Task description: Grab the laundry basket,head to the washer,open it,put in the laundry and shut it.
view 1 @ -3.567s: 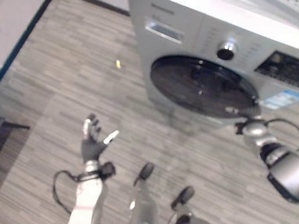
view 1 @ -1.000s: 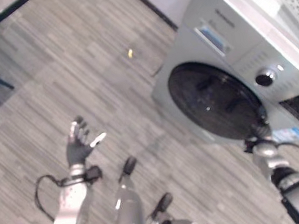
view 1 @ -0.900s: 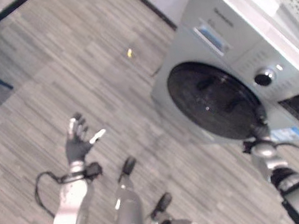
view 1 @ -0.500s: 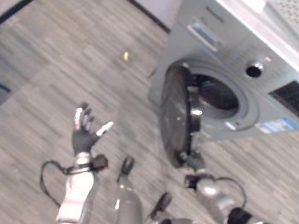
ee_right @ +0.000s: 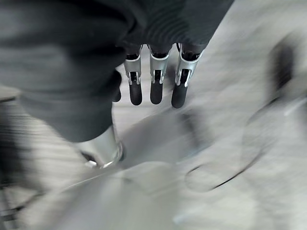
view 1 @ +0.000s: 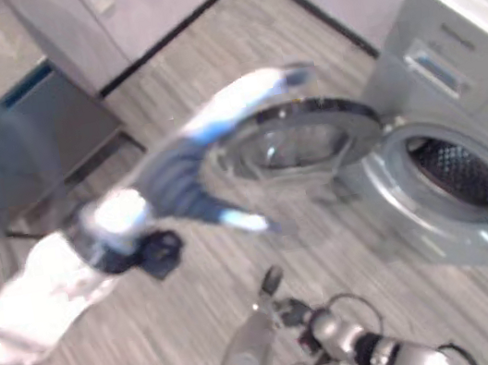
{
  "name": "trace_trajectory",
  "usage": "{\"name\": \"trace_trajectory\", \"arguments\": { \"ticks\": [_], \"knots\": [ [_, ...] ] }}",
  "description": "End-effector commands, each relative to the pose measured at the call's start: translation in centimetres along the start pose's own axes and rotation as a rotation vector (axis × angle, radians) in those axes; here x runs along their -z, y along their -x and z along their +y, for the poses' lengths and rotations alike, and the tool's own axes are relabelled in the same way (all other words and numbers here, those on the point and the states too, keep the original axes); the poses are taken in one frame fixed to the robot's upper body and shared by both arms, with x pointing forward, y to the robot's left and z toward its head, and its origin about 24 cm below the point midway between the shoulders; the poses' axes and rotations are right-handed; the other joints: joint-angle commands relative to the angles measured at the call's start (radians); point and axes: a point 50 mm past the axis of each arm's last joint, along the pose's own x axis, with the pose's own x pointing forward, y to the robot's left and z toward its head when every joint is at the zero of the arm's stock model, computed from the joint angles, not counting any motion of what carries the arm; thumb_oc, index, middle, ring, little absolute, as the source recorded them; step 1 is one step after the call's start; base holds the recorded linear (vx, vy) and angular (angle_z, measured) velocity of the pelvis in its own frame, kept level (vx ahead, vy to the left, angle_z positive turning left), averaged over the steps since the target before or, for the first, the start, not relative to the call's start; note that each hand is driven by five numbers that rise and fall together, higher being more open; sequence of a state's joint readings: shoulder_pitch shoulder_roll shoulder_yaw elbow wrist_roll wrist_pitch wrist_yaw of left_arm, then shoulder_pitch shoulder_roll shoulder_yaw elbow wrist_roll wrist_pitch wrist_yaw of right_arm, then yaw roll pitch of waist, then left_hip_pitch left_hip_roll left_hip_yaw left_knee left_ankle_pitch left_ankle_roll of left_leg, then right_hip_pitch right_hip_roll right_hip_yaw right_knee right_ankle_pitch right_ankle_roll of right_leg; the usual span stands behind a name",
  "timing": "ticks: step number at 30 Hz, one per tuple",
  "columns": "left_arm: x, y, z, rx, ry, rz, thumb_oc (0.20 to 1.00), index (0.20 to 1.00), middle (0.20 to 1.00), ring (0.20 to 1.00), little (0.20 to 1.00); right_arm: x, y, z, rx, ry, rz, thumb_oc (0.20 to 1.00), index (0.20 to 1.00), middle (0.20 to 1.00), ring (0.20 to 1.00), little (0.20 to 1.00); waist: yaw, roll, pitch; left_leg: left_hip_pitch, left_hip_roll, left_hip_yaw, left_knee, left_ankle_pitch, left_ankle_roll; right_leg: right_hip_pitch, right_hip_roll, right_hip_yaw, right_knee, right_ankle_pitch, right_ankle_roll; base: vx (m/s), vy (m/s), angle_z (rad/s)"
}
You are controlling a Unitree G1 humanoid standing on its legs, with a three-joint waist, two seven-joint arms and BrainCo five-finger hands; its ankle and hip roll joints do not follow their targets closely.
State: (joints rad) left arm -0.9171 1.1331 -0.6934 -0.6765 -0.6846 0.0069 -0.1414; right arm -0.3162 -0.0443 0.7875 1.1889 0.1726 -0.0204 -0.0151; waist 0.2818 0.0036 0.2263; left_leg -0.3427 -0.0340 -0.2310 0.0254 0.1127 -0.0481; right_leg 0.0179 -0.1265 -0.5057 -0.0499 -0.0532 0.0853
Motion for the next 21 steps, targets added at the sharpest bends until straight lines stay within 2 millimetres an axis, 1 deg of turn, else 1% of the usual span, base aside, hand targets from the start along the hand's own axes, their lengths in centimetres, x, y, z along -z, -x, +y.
{"name": "trace_trajectory", "arguments": {
  "ticks": [1,5,7,8,9,11,13,14,16,17,19,20,21],
  "knots": [
    [4.7,-0.7,-3.9,0.205,0.549,0.18,1.0,1.0,1.0,1.0,1.0,-3.5,-0.3,2.7,-0.084,-0.004,-0.127,0.598,0.598,0.598,0.598,0.598,-0.018,0.01,-0.025,0.148,0.101,0.101,-0.095,-0.082,-0.004,-0.055,-0.052,0.084,0.111,-0.012,0.055,0.05,0.103,-0.33],
    [4.7,-0.7,-3.9,0.207,0.548,0.18,1.0,1.0,1.0,1.0,1.0,-3.6,-0.3,2.7,-0.084,-0.006,-0.128,0.598,0.598,0.598,0.598,0.598,-0.016,0.008,-0.025,0.147,0.101,0.102,-0.095,-0.082,-0.004,-0.056,-0.052,0.084,0.11,-0.012,0.055,0.0,0.001,-0.75],
    [4.7,-0.7,-3.9,0.207,0.548,0.18,1.0,1.0,1.0,1.0,1.0,-3.6,-0.3,2.7,-0.084,-0.006,-0.128,0.598,0.598,0.598,0.598,0.598,-0.016,0.008,-0.025,0.147,0.101,0.102,-0.095,-0.082,-0.004,-0.056,-0.052,0.084,0.11,-0.012,0.055,0.06,0.186,0.16],
    [7.6,-9.6,-12.1,0.192,1.221,-0.05,1.0,1.0,1.0,1.0,1.0,-7.2,-0.6,-2.5,0.122,0.146,-0.154,0.608,0.608,0.608,0.608,0.608,-0.23,0.016,-0.033,0.247,0.108,0.243,-0.069,-0.136,0.014,-0.092,-0.079,0.225,0.175,-0.012,0.068,0.14,0.496,0.29],
    [9.9,-10.3,-12.2,0.056,1.262,-0.031,1.0,1.0,1.0,1.0,1.0,-7.8,-0.6,-4.0,0.169,0.135,-0.146,0.598,0.598,0.598,0.598,0.598,-0.26,0.024,-0.035,0.274,0.11,0.286,-0.078,-0.147,0.021,-0.114,-0.083,0.27,0.182,-0.005,0.071,0.13,0.496,0.27],
    [9.9,-10.3,-12.2,0.056,1.262,-0.031,1.0,1.0,1.0,1.0,1.0,-7.8,-0.6,-4.0,0.169,0.135,-0.146,0.598,0.598,0.598,0.598,0.598,-0.259,0.025,-0.039,0.27,0.111,0.286,-0.078,-0.145,0.021,-0.117,-0.082,0.271,0.18,-0.003,0.071,0.01,0.062,-0.66],
    [9.9,-10.3,-12.2,0.056,1.262,-0.031,1.0,1.0,1.0,1.0,1.0,-7.8,-0.6,-4.0,0.169,0.135,-0.146,0.598,0.598,0.598,0.598,0.598,-0.259,0.025,-0.039,0.27,0.111,0.286,-0.078,-0.145,0.021,-0.117,-0.082,0.271,0.18,-0.003,0.071,0.01,0.023,-1.61],
    [11.8,-10.5,-12.9,-0.008,1.298,0.033,1.0,1.0,1.0,1.0,1.0,-8.0,-0.5,-5.3,0.205,0.087,-0.136,0.598,0.598,0.598,0.598,0.598,-0.27,0.026,-0.034,0.283,0.11,0.3,-0.083,-0.149,0.024,-0.123,-0.084,0.286,0.182,-0.002,0.071,0.02,0.046,-0.72],
    [11.8,-10.5,-12.9,-0.008,1.298,0.032,1.0,1.0,1.0,1.0,1.0,-8.0,-0.5,-5.3,0.205,0.087,-0.136,0.598,0.598,0.598,0.598,0.598,-0.269,0.027,-0.037,0.28,0.111,0.301,-0.083,-0.148,0.024,-0.126,-0.083,0.287,0.18,0.001,0.071,-0.04,0.132,-0.26],
    [23.7,-3.9,-19.5,-0.148,1.258,0.718,1.0,1.0,1.0,1.0,1.0,-7.9,0.3,-7.6,0.258,-0.004,-0.199,0.589,0.589,0.589,0.589,0.589,-0.373,-0.006,-0.005,0.28,0.113,0.428,-0.113,-0.144,0.023,-0.191,-0.062,0.438,0.09,0.09,0.084,-0.09,0.217,-0.23],
    [23.7,-3.9,-19.5,-0.148,1.258,0.718,1.0,1.0,1.0,1.0,1.0,-7.9,0.3,-7.6,0.258,-0.004,-0.199,0.589,0.589,0.589,0.589,0.589,-0.373,-0.006,-0.005,0.28,0.113,0.428,-0.113,-0.144,0.023,-0.191,-0.062,0.438,0.09,0.09,0.084,-0.06,0.1,-0.66],
    [26.4,-1.1,-17.9,-0.008,0.847,0.981,1.0,1.0,1.0,1.0,1.0,-4.9,3.6,-10.5,0.362,-0.076,-0.331,0.58,0.58,0.58,0.58,0.58,-0.434,-0.029,0.011,0.26,0.109,0.431,-0.113,-0.143,0.021,-0.207,-0.064,0.448,0.068,0.1,0.083,-0.04,-0.027,-1.44],
    [26.4,-1.4,-17.4,-0.003,0.821,0.974,1.0,1.0,1.0,1.0,1.0,-4.0,4.1,-11.0,0.385,-0.106,-0.326,0.583,0.583,0.583,0.583,0.583,-0.44,-0.027,0.006,0.249,0.106,0.43,-0.113,-0.142,0.021,-0.214,-0.065,0.447,0.06,0.106,0.084,-0.04,-0.027,-0.98]
  ]
}}
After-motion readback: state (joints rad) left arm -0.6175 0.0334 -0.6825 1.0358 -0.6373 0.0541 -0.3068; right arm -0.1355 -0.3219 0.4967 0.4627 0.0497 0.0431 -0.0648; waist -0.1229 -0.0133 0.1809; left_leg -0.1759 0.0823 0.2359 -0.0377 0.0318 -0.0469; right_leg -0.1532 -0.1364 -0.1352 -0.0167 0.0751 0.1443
